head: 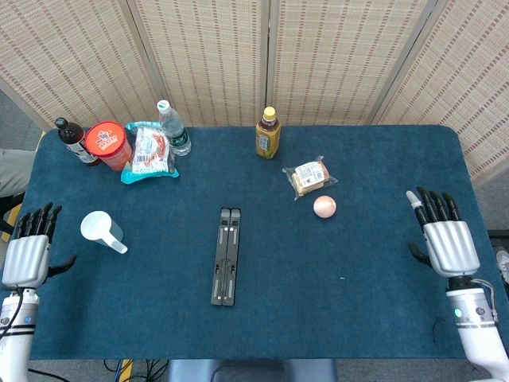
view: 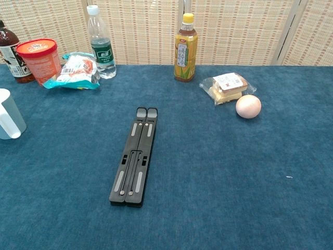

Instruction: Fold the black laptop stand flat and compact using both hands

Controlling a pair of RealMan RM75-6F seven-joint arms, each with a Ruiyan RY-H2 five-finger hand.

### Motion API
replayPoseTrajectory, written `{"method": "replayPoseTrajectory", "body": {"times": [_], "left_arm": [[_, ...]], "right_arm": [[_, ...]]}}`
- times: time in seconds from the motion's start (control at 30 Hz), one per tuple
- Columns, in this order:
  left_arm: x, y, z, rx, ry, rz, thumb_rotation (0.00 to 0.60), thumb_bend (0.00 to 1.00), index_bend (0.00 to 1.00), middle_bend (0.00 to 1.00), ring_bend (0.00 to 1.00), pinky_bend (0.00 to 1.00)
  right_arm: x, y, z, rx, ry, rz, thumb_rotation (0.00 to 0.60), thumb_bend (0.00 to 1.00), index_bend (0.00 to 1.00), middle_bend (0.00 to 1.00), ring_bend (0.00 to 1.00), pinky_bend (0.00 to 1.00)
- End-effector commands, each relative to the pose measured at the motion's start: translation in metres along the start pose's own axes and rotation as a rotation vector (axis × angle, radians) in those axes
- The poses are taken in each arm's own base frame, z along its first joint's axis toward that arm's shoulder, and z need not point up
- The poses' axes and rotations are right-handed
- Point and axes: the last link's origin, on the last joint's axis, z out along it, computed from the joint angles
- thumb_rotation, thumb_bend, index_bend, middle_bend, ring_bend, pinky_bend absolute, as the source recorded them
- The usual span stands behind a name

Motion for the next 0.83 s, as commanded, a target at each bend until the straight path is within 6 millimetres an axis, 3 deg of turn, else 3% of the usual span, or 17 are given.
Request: {"method": "replayPoseTrajectory", "body": {"times": [0.03,0.33,0.83], "left_arm": [[0.001,0.007,-0.017,-0.011,0.001,-0.004,0.600,0.18,0.00,0.00,0.00,0.00],[-0.001,0.025,-0.042,-0.045,-0.004,0.010,0.600,0.18,0.00,0.00,0.00,0.00],[0.004,0.025,-0.053,-0.046,0.045,-0.019,0.600,0.18,0.00,0.00,0.00,0.00]], "right_arm": [[-0.005,0.007,-0.024,-0.063,0.001,0.020,0.600,0.18,0.00,0.04,0.00,0.00],[-0.008,0.008,-0.057,-0.122,0.002,0.039,0.600,0.18,0.00,0.06,0.00,0.00],[-0.010,0.006,-0.065,-0.115,-0.003,0.068,0.600,0.17,0.00,0.06,0.00,0.00]]}}
